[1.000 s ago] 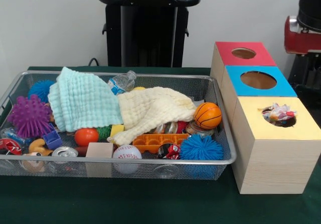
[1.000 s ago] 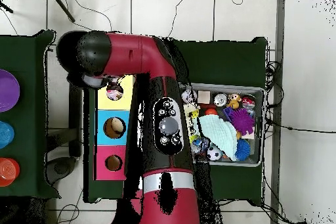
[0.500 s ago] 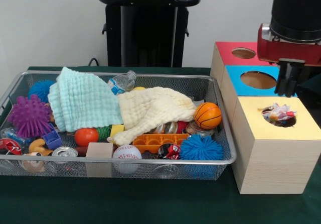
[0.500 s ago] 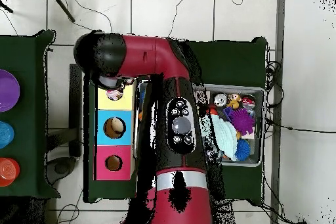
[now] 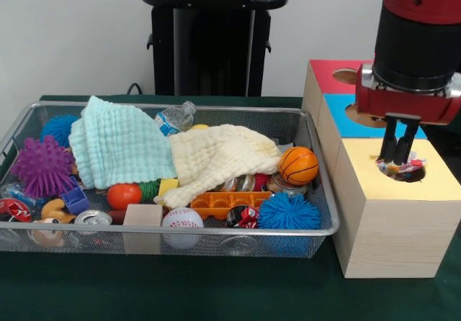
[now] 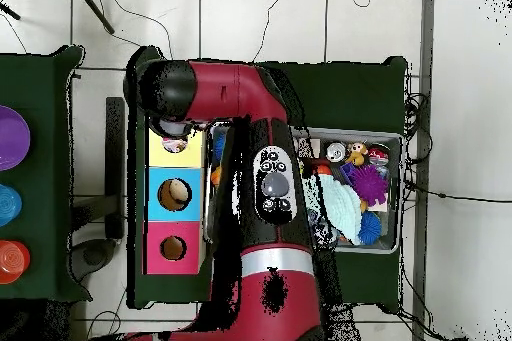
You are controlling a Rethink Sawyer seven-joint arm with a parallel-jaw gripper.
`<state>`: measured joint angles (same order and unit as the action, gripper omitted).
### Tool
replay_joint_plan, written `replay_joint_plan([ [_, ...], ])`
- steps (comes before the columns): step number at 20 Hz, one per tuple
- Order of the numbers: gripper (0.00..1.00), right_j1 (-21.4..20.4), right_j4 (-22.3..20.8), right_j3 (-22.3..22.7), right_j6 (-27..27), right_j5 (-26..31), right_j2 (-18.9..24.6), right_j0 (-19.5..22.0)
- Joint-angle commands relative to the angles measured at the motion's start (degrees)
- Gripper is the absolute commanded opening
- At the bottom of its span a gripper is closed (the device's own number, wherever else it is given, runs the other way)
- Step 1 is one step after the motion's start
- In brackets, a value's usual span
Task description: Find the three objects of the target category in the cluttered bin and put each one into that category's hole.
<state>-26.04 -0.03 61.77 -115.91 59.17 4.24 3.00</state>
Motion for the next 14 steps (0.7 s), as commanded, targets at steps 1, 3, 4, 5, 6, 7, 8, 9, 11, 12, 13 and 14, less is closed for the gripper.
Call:
replay_joint_plan([
  [1,0.0,6.0,-1.8,3.8,-2.3,-4.5,3.2,-0.7],
  [3,0.0,6.7,-1.4,3.4,-2.9,-5.2,3.4,-1.0],
  [4,0.0,6.6,-1.2,3.9,-3.3,-5.6,3.5,-1.3],
  [5,0.0,6.4,-1.1,4.3,-3.3,-5.9,3.5,-1.4],
  [6,0.0,6.2,-1.0,4.7,-3.3,-6.3,3.5,-1.5],
  [7,0.0,6.3,-0.9,5.0,-3.0,-6.7,3.7,-1.4],
  [8,0.0,6.3,-0.7,5.3,-2.5,-7.1,4.0,-1.1],
  [9,0.0,6.2,-0.4,5.9,-2.1,-7.6,4.2,-0.8],
  [11,0.0,4.9,0.2,7.3,-1.4,-7.0,4.6,-0.2],
  [12,0.0,4.1,0.7,7.9,-1.3,-5.9,4.8,-0.1],
  [13,0.0,2.7,1.2,8.7,-1.3,-4.6,4.8,-0.1],
  [14,0.0,1.4,1.7,9.2,-1.5,-3.0,4.7,-0.2],
])
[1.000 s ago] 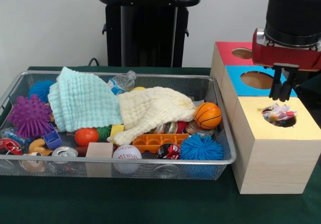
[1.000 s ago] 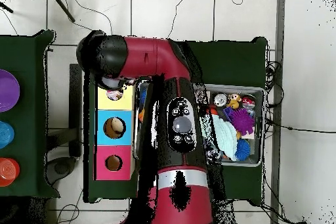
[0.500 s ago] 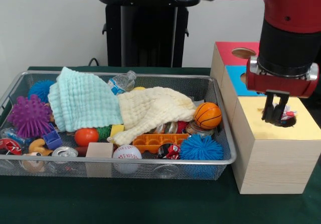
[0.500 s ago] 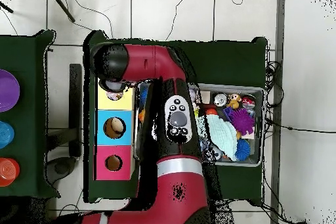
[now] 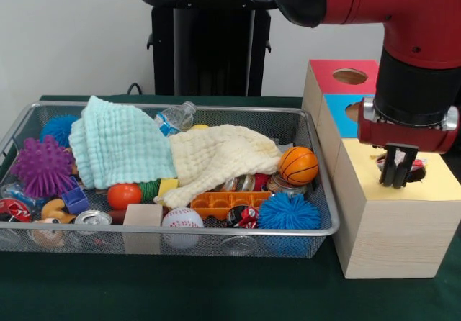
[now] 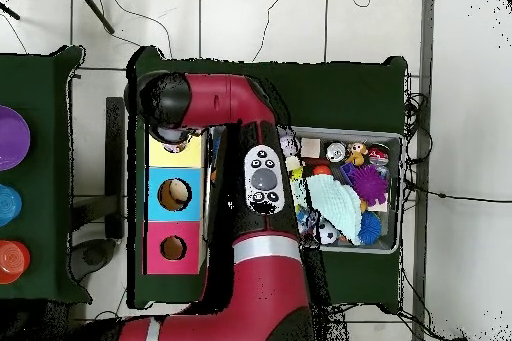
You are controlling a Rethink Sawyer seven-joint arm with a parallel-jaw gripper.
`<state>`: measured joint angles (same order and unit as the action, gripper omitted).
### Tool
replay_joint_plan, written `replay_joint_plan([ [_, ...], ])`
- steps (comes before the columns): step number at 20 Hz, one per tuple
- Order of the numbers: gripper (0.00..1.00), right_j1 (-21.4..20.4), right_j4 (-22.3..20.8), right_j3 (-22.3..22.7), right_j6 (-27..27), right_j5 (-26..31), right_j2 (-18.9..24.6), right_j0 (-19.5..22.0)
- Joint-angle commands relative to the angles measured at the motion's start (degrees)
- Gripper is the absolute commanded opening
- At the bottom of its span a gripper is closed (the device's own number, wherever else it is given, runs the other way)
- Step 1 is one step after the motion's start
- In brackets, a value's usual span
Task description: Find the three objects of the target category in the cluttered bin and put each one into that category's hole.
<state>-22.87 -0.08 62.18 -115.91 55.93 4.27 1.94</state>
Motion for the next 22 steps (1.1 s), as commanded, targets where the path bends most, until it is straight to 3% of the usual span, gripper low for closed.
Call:
replay_joint_plan([
  [1,0.0,-2.7,2.0,9.1,-1.6,1.6,4.6,0.8],
  [12,0.0,-7.7,4.9,11.8,-2.6,7.1,4.5,0.1],
  [22,0.0,-0.9,2.4,9.1,-1.4,-1.6,4.1,-0.3],
])
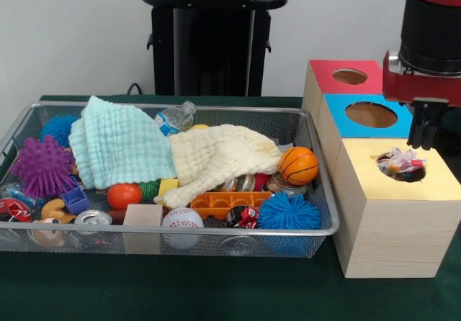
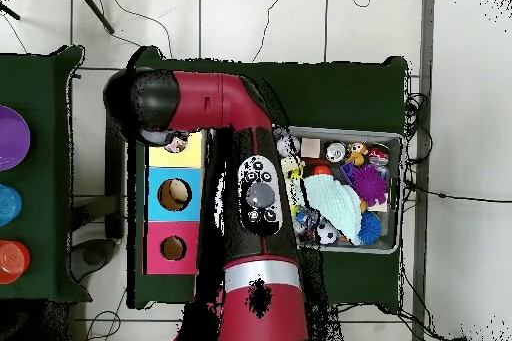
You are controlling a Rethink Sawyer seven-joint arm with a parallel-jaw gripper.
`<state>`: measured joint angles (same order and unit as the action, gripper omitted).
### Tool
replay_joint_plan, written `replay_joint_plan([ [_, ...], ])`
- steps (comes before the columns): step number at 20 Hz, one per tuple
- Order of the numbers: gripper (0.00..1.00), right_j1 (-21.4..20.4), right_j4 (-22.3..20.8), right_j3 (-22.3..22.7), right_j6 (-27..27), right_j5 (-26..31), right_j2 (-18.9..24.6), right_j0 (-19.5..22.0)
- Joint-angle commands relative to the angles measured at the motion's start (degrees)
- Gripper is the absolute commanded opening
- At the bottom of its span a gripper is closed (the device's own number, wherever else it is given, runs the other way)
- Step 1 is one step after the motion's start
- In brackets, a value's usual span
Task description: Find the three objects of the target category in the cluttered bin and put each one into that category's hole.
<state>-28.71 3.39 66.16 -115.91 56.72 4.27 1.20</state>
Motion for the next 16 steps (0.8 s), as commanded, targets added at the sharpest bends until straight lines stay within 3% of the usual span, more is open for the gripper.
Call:
replay_joint_plan([
  [1,0.0,5.2,-1.0,5.3,-1.2,-2.9,4.2,0.6],
  [13,0.0,11.0,-1.4,-2.8,-0.6,-0.9,4.2,0.3],
  [16,0.0,10.4,-0.7,-2.7,-1.0,-0.1,4.6,0.0],
])
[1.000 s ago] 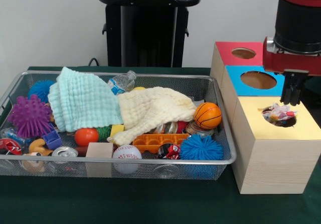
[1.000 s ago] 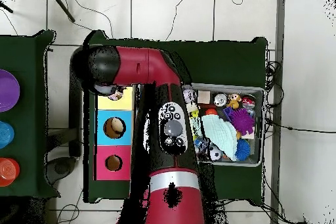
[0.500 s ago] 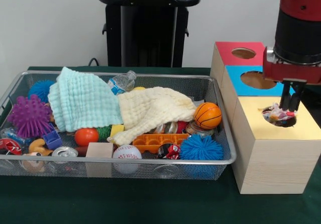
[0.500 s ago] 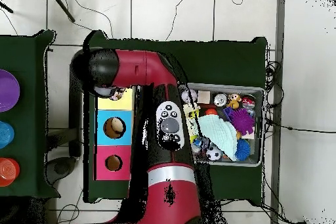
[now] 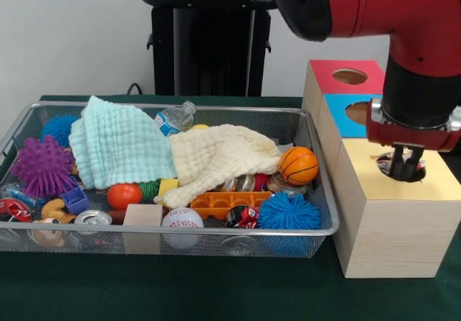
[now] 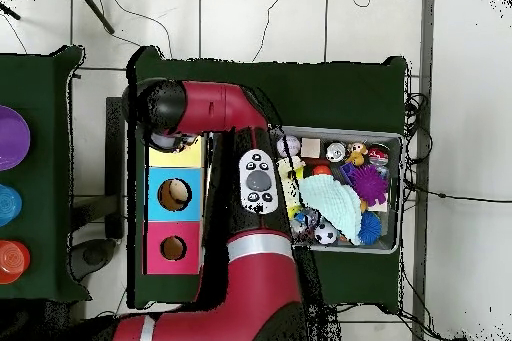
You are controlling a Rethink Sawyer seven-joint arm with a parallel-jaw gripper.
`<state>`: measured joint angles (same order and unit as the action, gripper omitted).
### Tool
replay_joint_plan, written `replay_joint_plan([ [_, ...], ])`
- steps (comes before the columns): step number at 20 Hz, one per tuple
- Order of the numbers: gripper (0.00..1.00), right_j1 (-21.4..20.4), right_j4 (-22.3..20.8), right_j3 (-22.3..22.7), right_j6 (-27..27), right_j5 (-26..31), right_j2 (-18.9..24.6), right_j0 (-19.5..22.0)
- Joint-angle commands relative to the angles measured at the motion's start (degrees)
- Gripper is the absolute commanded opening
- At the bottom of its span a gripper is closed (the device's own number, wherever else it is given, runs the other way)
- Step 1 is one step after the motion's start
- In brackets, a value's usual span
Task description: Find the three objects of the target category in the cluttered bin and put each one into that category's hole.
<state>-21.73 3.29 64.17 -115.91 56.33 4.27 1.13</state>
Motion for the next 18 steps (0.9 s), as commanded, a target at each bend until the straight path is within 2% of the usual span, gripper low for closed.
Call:
replay_joint_plan([
  [1,0.0,3.3,-0.1,-0.7,-1.0,0.7,4.9,0.0],
  [6,0.0,0.0,2.2,1.2,-2.3,4.9,5.7,-0.5],
  [10,0.0,-0.3,2.7,0.1,-1.6,8.1,5.9,-0.2],
  [15,0.0,0.9,2.5,-0.3,-0.8,5.9,6.2,0.0],
  [18,0.0,-2.2,3.5,0.2,-1.3,10.7,6.3,0.3],
])
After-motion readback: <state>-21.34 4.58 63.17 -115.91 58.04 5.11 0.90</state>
